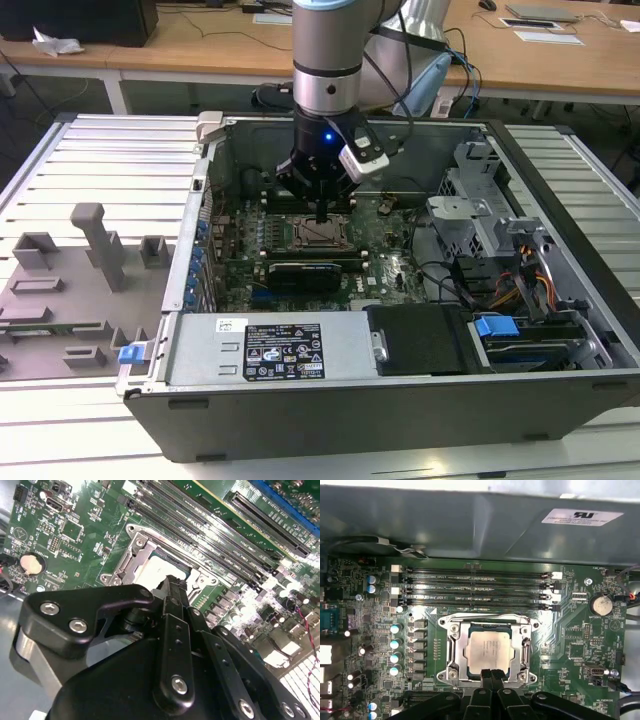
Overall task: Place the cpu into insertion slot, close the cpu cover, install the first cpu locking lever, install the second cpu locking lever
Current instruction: 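Install the second cpu locking lever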
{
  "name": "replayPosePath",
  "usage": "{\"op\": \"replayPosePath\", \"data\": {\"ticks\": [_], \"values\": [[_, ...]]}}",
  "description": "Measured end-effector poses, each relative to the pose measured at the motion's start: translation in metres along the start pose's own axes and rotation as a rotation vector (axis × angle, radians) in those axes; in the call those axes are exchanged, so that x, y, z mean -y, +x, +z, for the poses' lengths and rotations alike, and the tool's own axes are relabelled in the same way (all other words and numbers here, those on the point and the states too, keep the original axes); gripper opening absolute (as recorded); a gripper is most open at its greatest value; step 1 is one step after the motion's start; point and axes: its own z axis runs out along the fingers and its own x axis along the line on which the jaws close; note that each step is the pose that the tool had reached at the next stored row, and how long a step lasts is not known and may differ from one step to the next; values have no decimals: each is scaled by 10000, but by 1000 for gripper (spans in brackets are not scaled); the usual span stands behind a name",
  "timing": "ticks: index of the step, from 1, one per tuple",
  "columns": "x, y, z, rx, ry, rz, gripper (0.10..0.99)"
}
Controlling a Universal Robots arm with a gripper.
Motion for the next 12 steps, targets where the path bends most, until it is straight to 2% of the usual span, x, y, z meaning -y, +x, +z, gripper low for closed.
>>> {"op": "replayPosePath", "data": {"ticks": [2, 3, 6, 8, 9, 10, 11, 12], "values": [[12, 0, -8, 1, -2, 1, 106], [43, 1, -8, 0, 0, 5, 106], [189, 5, -3, 0, -25, 6, 106], [288, 8, 2, 3, -91, 9, 106], [339, 13, 11, 6, -223, 14, 106], [377, 30, 34, 13, -474, 24, 106], [398, 79, 64, 20, -714, 34, 106], [404, 91, 74, 21, -742, 35, 106]]}}
